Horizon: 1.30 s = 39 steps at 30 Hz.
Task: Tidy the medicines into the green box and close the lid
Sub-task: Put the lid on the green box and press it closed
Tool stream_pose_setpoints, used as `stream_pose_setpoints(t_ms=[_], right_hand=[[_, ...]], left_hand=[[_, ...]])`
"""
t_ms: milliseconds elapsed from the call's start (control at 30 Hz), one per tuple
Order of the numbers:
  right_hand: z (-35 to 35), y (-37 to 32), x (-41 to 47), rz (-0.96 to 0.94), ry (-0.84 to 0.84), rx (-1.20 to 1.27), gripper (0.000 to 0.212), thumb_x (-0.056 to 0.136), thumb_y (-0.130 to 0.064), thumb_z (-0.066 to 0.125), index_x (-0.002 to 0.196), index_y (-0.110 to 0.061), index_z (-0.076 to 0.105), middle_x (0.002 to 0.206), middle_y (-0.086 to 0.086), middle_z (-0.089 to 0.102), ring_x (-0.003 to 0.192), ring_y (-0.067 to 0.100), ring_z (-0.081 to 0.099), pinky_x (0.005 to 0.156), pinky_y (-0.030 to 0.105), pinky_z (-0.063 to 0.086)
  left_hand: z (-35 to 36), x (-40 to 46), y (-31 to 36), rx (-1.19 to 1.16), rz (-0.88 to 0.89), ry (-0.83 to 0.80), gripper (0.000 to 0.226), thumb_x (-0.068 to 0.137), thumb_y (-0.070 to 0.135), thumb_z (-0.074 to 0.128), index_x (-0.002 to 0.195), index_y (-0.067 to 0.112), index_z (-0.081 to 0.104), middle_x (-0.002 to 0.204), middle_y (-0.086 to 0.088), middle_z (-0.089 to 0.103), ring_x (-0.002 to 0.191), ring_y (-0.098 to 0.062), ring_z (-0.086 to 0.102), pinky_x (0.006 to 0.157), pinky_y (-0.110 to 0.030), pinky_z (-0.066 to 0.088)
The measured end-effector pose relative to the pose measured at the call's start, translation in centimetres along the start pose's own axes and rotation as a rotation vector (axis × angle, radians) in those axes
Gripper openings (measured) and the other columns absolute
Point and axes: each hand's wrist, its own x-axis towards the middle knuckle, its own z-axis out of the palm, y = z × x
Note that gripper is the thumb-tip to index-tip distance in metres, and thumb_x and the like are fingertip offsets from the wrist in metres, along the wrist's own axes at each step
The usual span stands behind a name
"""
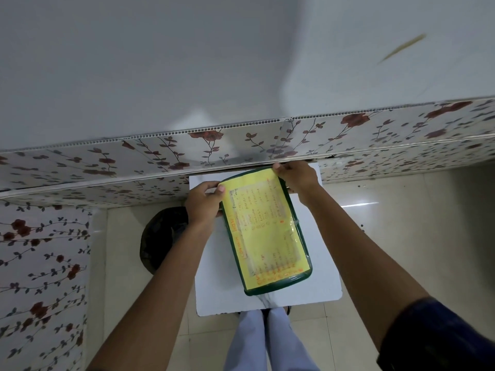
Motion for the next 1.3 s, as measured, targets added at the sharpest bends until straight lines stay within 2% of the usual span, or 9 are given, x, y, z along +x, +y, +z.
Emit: stream_pose_setpoints(t_ms=[200, 333, 433, 600, 700, 833, 933, 1100, 1300], right_hand=[[0.3, 0.0, -0.2, -0.017, 0.025, -0.05, 0.034, 0.093, -0.037, 0.045, 0.081, -0.007, 0.055, 0.102, 0.019, 0.069, 0.095, 0.034, 0.064, 0.093, 0.045, 0.051], [-0.8, 2.5, -3.1, 0.079, -0.133, 0.05, 0.03, 0.093, -0.03, 0.05, 0.111, -0.007, 0.056, 0.108, 0.011, 0.064, 0.097, 0.027, 0.062, 0.084, 0.037, 0.054], [-0.5, 6.0, -6.3, 0.155, -0.178, 0.029, 0.029, 0.092, -0.026, 0.053, 0.117, -0.011, 0.051, 0.109, 0.007, 0.06, 0.098, 0.025, 0.06, 0.082, 0.036, 0.053], [0.8, 7.7, -7.6, 0.127, -0.008, 0.066, 0.026, 0.094, -0.027, 0.049, 0.113, -0.01, 0.053, 0.101, 0.002, 0.058, 0.089, 0.02, 0.056, 0.073, 0.032, 0.043], [1.0, 8.0, -7.7, 0.092, 0.024, 0.111, 0.025, 0.094, -0.028, 0.049, 0.111, -0.011, 0.055, 0.099, 0.002, 0.06, 0.088, 0.02, 0.057, 0.073, 0.031, 0.043], [-0.1, 9.9, -8.2, 0.08, -0.123, 0.158, 0.02, 0.089, -0.027, 0.057, 0.107, -0.018, 0.052, 0.096, 0.0, 0.061, 0.095, 0.023, 0.06, 0.085, 0.039, 0.053], [-0.9, 12.1, -9.1, 0.126, -0.309, 0.139, 0.038, 0.08, -0.022, 0.07, 0.11, -0.023, 0.047, 0.095, 0.001, 0.058, 0.092, 0.021, 0.06, 0.084, 0.041, 0.054], [-0.6, 13.0, -9.7, 0.122, -0.251, 0.145, 0.033, 0.076, -0.021, 0.074, 0.099, -0.011, 0.052, 0.088, 0.0, 0.057, 0.087, 0.022, 0.059, 0.072, 0.032, 0.055], [-0.5, 13.5, -9.7, 0.124, -0.251, 0.167, 0.023, 0.078, -0.018, 0.072, 0.085, -0.013, 0.051, 0.089, 0.002, 0.057, 0.091, 0.025, 0.06, 0.076, 0.035, 0.056]], left_hand=[[0.1, -0.5, 0.1, -0.062, -0.009, 0.037, 0.016, 0.086, 0.023, 0.062, 0.096, 0.011, 0.064, 0.104, -0.018, 0.069, 0.095, -0.035, 0.066, 0.079, -0.045, 0.057], [-0.7, -3.4, -1.6, -0.09, -0.124, -0.027, 0.018, 0.086, 0.023, 0.063, 0.096, 0.008, 0.062, 0.098, -0.015, 0.069, 0.086, -0.029, 0.066, 0.077, -0.043, 0.056], [-0.9, -5.9, -4.5, -0.088, -0.212, -0.099, 0.02, 0.087, 0.022, 0.062, 0.097, 0.004, 0.06, 0.096, -0.014, 0.068, 0.084, -0.03, 0.066, 0.071, -0.041, 0.056], [-0.2, -6.5, -6.0, -0.03, -0.147, -0.025, 0.02, 0.088, 0.026, 0.059, 0.087, 0.006, 0.061, 0.097, -0.018, 0.069, 0.087, -0.034, 0.067, 0.068, -0.04, 0.057], [-0.3, -6.7, -5.7, -0.058, -0.114, -0.028, 0.021, 0.088, 0.023, 0.06, 0.09, 0.002, 0.061, 0.094, -0.019, 0.068, 0.08, -0.033, 0.066, 0.063, -0.037, 0.057], [-1.2, -7.8, -5.9, -0.101, -0.201, -0.126, 0.03, 0.087, 0.025, 0.061, 0.095, -0.004, 0.059, 0.088, -0.014, 0.067, 0.073, -0.026, 0.066, 0.057, -0.033, 0.058], [-1.5, -9.7, -7.7, -0.127, -0.246, -0.185, 0.021, 0.084, 0.018, 0.064, 0.093, -0.001, 0.058, 0.087, -0.013, 0.066, 0.076, -0.025, 0.068, 0.06, -0.031, 0.059], [-0.8, -10.4, -9.5, -0.093, -0.172, -0.078, 0.013, 0.085, 0.016, 0.064, 0.086, 0.003, 0.062, 0.096, -0.024, 0.067, 0.088, -0.037, 0.067, 0.077, -0.045, 0.057], [-0.7, -10.2, -9.5, -0.019, -0.152, -0.085, 0.011, 0.088, 0.015, 0.06, 0.087, 0.004, 0.061, 0.095, -0.02, 0.068, 0.086, -0.035, 0.067, 0.073, -0.043, 0.057]])
